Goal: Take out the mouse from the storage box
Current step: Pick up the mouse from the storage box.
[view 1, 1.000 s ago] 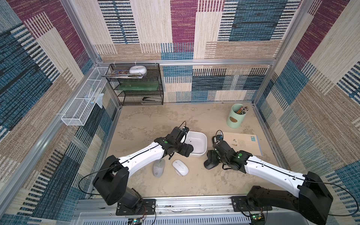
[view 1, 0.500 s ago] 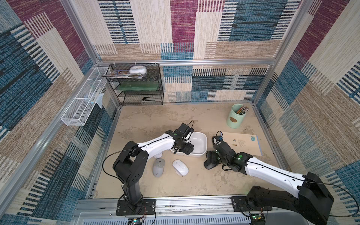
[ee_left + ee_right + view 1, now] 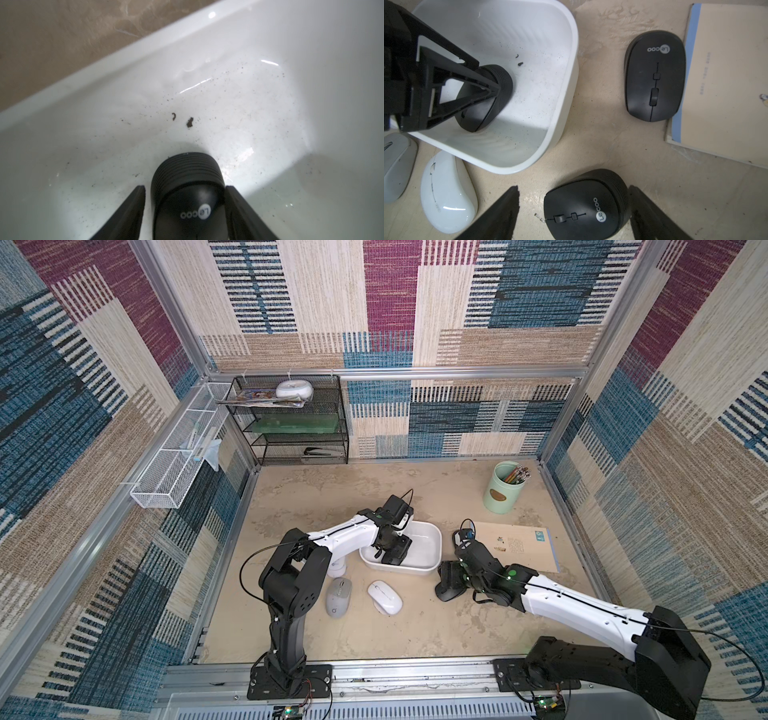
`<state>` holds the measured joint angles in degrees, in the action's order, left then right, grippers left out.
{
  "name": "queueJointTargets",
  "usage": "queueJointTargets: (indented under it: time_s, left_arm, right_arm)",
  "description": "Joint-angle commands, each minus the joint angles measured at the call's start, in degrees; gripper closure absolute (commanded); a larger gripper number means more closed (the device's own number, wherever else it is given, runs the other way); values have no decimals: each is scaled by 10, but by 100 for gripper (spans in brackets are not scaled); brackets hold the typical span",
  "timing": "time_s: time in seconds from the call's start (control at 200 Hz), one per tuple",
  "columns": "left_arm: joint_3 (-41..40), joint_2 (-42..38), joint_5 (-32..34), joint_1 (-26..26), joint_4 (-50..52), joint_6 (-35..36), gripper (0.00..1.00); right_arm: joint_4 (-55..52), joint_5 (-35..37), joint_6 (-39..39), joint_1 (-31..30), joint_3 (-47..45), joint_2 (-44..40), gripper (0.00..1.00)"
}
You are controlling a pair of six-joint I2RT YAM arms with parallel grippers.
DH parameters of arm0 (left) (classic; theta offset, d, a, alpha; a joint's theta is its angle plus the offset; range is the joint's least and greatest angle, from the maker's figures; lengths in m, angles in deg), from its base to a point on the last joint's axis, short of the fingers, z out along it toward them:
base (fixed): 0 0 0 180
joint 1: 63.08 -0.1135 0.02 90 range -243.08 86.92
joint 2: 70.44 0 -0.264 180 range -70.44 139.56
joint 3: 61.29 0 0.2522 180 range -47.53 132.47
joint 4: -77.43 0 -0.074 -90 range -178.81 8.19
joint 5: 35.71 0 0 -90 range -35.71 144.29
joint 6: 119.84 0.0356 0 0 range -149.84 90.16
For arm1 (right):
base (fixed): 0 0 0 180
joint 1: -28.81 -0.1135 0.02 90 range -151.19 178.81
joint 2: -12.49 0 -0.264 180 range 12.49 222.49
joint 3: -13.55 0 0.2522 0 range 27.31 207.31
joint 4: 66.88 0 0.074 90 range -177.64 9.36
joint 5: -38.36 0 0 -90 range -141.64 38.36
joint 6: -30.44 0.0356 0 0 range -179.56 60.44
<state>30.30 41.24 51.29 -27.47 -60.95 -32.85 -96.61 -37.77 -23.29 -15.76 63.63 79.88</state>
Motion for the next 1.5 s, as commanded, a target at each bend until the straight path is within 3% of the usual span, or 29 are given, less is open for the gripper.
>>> queueJointTargets:
  time_s: [0.0, 0.316, 0.651, 1.127, 1.493]
  left_arm:
    - [7, 3, 22, -8, 6, -9, 36]
    - [-43, -61, -5, 0, -7, -48, 8]
    - [-26, -7, -2, 4, 23, -66, 6]
    - [13, 39, 10, 4, 32, -99, 45]
    - [8, -25, 31, 6, 33, -114, 51]
  right_arm:
    - [4, 4, 0, 0, 3, 1, 14]
    - [4, 2, -1, 0, 6, 4, 14]
    - [5, 1, 4, 1, 7, 6, 14]
    - [1, 16, 8, 0, 2, -8, 13]
    - [-1, 24, 15, 0, -3, -20, 13]
